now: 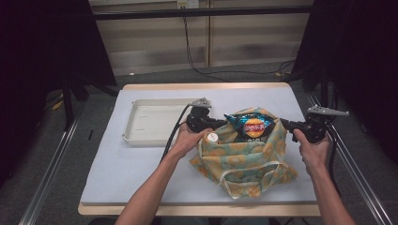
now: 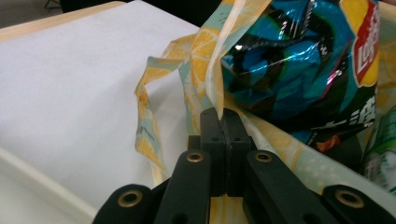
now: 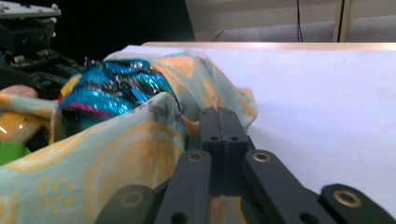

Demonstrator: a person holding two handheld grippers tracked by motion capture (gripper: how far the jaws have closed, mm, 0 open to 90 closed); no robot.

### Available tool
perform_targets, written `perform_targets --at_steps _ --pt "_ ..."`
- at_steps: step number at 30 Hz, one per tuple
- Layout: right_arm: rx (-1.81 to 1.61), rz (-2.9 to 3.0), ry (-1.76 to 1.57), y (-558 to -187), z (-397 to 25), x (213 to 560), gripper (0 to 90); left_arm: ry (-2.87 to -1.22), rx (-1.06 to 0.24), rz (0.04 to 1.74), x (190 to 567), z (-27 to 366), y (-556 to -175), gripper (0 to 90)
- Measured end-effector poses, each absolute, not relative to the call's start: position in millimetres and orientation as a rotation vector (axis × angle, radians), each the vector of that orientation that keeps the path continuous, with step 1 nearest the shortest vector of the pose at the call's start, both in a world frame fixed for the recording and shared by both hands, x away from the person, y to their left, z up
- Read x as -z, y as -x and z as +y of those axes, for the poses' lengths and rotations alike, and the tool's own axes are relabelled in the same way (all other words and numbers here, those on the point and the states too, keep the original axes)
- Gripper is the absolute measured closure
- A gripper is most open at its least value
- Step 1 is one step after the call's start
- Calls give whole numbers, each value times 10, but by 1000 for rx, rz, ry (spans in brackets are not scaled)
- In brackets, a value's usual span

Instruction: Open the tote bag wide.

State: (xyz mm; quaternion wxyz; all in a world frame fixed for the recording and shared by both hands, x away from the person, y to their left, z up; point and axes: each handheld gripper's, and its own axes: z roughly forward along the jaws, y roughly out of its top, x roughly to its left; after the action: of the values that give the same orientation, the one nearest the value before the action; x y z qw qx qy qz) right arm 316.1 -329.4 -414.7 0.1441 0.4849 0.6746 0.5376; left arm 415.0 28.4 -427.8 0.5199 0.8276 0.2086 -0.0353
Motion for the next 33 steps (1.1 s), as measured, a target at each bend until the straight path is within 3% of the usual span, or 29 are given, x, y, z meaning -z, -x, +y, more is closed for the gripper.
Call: perform_targets --at_steps 27,30,33 --pt "-1390 2069 -1434 -3161 -3251 4555 900 -2031 110 560 4520 270 -4153 889" --pt "-1488 2015 -1427 -3127 -3309 4491 881 -2014 92 573 4478 327 -4156 818" --pt "-1523 1976 -1419 -3103 -3345 4434 760 -1989 69 586 4429 386 -4135 711"
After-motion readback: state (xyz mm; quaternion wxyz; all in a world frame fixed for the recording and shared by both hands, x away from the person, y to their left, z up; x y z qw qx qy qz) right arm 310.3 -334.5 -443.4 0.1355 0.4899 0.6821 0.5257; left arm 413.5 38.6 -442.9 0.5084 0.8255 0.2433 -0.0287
